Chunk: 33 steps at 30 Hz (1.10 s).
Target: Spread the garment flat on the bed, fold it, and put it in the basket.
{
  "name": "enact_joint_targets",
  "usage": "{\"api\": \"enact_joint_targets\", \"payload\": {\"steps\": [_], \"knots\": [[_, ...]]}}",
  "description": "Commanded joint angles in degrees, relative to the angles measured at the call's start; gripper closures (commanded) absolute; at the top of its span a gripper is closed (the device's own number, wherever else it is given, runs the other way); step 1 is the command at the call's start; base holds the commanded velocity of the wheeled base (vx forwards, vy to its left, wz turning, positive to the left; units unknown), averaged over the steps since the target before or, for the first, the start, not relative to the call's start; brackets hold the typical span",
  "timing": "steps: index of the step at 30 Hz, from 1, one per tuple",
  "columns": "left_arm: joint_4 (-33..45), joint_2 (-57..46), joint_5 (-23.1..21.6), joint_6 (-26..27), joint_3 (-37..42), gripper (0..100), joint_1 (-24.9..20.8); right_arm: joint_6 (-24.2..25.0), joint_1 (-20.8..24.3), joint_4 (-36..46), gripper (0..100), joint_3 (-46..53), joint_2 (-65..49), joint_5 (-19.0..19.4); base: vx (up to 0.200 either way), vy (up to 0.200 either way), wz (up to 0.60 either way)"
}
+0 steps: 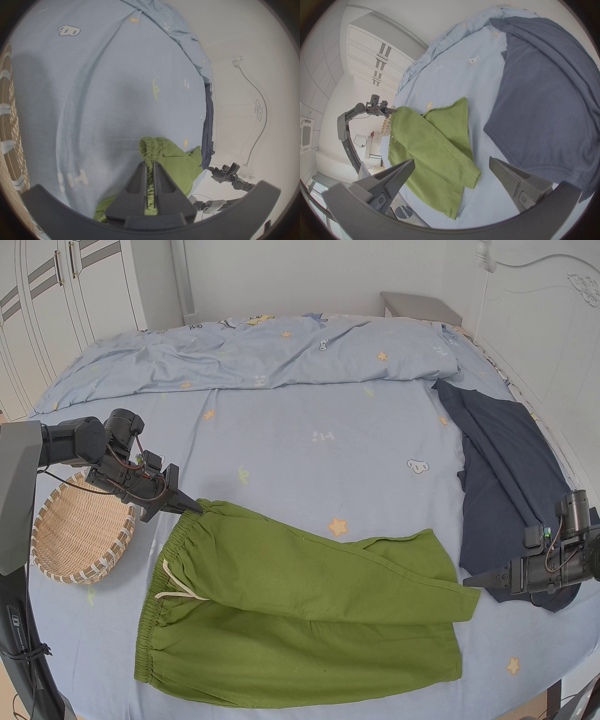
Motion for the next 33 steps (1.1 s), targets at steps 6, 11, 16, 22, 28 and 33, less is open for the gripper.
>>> {"api": "enact_joint_targets", "payload": {"steps": [6, 11, 16, 22, 28, 33], "knots": [[-0.4, 0.3, 0.0, 0.0, -0.1, 100, 0.0, 0.0, 1.1, -3.5, 0, 3.2, 6.0, 0.1, 0.000, 0.000, 0.00], [-0.3, 0.2, 0.0, 0.0, -0.1, 100, 0.0, 0.1, 1.6, -3.7, 0, 2.7, 6.0, 0.4, 0.000, 0.000, 0.00], [0.0, 0.2, 0.0, 0.2, 0.0, 100, 0.0, 0.1, 1.7, -5.3, 0, 2.7, 6.3, 0.5, 0.000, 0.000, 0.00], [0.0, 0.3, 0.0, 0.3, 0.0, 100, 0.0, 0.1, 1.8, -6.3, 100, 2.5, 8.3, 0.5, 0.000, 0.000, 0.00], [0.1, 0.2, 0.0, 0.3, 0.0, 100, 0.0, 0.1, 1.8, -6.6, 100, 2.5, 9.3, 0.5, 0.000, 0.000, 0.00], [0.0, 0.2, 0.2, 0.8, 0.7, 100, 0.0, 0.2, 1.7, -7.2, 100, 2.5, 8.6, 0.4, 0.000, 0.000, 0.00]]}}
